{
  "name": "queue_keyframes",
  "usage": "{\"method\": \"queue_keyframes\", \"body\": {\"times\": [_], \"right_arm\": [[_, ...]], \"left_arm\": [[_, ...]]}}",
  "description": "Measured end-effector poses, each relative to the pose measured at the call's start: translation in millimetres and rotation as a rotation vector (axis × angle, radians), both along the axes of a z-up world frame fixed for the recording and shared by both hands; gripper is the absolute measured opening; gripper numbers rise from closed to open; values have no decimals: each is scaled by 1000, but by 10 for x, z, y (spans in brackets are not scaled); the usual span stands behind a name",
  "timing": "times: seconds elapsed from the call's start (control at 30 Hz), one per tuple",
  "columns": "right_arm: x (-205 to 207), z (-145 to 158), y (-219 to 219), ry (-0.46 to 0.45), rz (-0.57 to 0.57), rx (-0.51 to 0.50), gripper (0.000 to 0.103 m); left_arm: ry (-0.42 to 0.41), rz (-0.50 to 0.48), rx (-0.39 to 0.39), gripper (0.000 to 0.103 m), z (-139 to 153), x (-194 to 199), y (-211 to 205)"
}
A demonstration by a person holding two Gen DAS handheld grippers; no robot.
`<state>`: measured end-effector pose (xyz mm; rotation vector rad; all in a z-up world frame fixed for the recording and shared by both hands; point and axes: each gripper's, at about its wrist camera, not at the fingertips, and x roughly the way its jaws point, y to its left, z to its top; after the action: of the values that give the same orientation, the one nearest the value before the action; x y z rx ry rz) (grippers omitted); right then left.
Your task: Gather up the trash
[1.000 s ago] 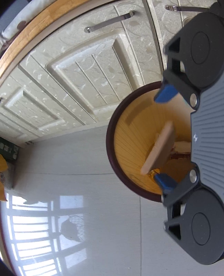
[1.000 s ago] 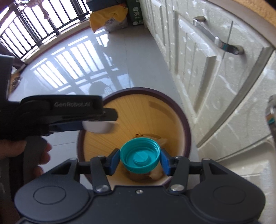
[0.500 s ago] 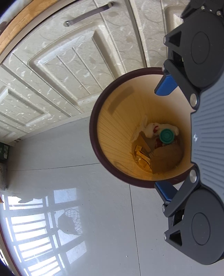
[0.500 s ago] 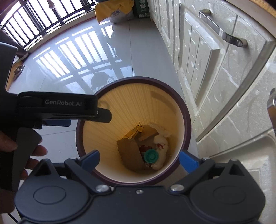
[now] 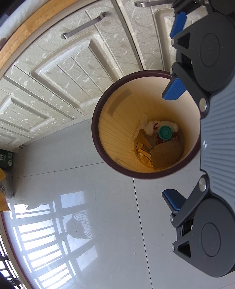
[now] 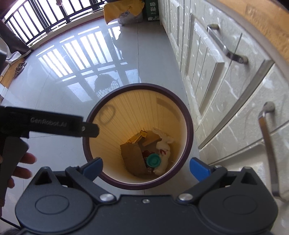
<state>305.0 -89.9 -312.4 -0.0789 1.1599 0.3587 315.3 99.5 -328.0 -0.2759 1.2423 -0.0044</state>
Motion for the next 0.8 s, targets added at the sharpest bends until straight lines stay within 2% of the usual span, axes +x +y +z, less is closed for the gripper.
{"method": "queue_keyframes", "body": {"times": [0.37,0.8], "right_arm": [[-170,380,30,-52,6,-25,103],[-492,886,-8,-135,-12,-44,103]], "left_arm": [[-31,-2,44,103,331,-379,128],[-107,-31,90,103,783,-812,84]]}}
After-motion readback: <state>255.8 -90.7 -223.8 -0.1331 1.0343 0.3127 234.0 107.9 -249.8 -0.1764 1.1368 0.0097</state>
